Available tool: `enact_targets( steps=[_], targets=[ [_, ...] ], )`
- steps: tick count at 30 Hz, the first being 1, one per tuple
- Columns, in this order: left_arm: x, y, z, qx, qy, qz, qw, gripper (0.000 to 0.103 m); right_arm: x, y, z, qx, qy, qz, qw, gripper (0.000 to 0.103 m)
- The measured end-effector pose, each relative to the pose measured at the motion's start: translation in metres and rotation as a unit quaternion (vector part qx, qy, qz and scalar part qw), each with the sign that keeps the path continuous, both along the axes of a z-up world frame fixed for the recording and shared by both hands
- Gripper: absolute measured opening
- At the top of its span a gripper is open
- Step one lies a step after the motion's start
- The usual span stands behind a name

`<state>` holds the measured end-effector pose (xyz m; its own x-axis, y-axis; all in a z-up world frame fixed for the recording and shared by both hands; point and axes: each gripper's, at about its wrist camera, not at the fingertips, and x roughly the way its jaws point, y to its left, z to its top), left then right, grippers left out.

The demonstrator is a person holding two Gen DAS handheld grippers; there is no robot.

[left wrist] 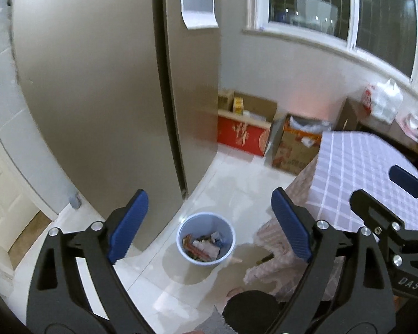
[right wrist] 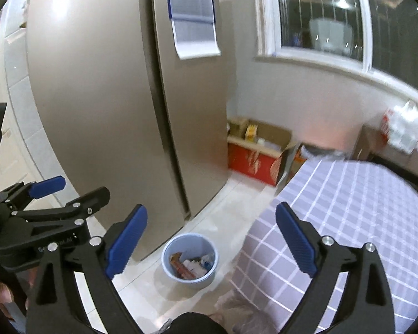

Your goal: Collect trash

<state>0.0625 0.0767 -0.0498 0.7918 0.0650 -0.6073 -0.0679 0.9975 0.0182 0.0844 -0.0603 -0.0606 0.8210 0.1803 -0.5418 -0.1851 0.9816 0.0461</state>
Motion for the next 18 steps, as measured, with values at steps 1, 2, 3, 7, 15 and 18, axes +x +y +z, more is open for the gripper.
enact_targets(
  steps=[1,2,3,7,15,18],
  targets=[
    [-0.005,-0.002,0.005,0.0,-0.007,0.002,1.0,0.089,-0.008,-0.003,0.006,-0.002,-0.01,-0.002,1.0,0.094],
    [-0.011,-0.004,0.011,0.001,-0.017,0.003,0.9999,0.089,-0.016,-0.005,0.012,-0.004,-0.02,-0.003,1.0,0.094],
    [-0.016,-0.006,0.016,0.003,-0.025,0.003,0.9997,0.089,-0.025,-0.006,0.019,-0.009,-0.032,-0.007,0.999,0.094],
    [-0.039,-0.012,0.036,-0.001,-0.059,0.002,0.9983,0.089,-0.051,-0.017,0.036,-0.009,-0.065,-0.013,0.998,0.095],
    [-0.079,-0.026,0.066,0.013,-0.125,-0.002,0.9921,0.09,-0.091,-0.027,0.062,0.002,-0.11,-0.014,0.994,0.095],
    [-0.087,-0.03,0.073,0.016,-0.141,0.0,0.9898,0.091,-0.101,-0.03,0.069,0.005,-0.121,-0.016,0.992,0.095]
  ],
)
